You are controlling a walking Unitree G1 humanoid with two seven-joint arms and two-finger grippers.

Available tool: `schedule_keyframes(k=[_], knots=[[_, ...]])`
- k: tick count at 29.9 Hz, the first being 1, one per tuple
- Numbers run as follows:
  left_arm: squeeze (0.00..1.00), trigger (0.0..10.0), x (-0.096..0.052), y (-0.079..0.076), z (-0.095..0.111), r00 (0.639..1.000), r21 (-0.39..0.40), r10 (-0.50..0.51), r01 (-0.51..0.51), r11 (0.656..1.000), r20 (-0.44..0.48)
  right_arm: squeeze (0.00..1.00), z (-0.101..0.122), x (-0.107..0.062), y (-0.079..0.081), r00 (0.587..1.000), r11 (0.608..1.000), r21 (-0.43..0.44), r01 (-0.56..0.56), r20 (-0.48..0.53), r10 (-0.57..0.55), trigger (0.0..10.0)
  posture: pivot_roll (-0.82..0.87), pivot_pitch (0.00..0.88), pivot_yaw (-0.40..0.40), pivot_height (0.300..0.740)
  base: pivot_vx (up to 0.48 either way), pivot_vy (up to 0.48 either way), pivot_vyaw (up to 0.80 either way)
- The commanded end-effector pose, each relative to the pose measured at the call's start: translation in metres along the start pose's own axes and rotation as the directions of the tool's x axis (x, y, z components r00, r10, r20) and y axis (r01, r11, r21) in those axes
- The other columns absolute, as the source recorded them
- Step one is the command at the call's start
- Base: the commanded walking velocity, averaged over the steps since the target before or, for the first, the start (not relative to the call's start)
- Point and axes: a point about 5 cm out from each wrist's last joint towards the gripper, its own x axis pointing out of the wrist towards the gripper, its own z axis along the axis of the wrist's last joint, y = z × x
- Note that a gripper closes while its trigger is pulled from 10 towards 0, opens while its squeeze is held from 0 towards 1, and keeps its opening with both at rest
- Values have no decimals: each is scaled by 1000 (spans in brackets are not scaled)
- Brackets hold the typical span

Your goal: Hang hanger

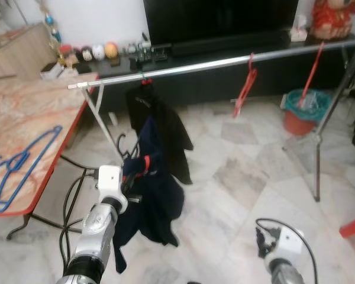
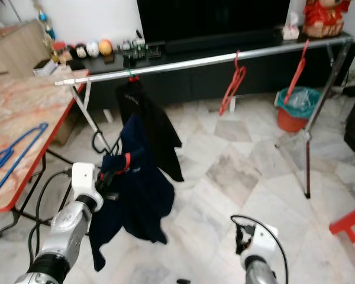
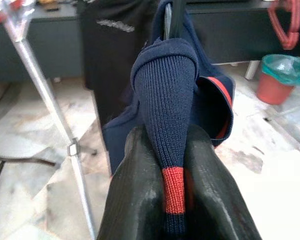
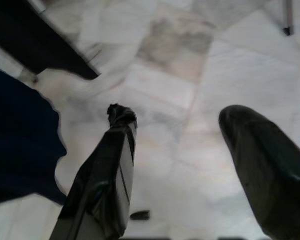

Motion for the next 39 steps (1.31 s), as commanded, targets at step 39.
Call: schedule_keyframes(k=[39], knots=[[0,10000,1,1,4,1000,21,-16,16,1000,3,0,6,5,12,1000,1000,25,7,7,-7,10000,-30,0,88,740,0,9,-109]])
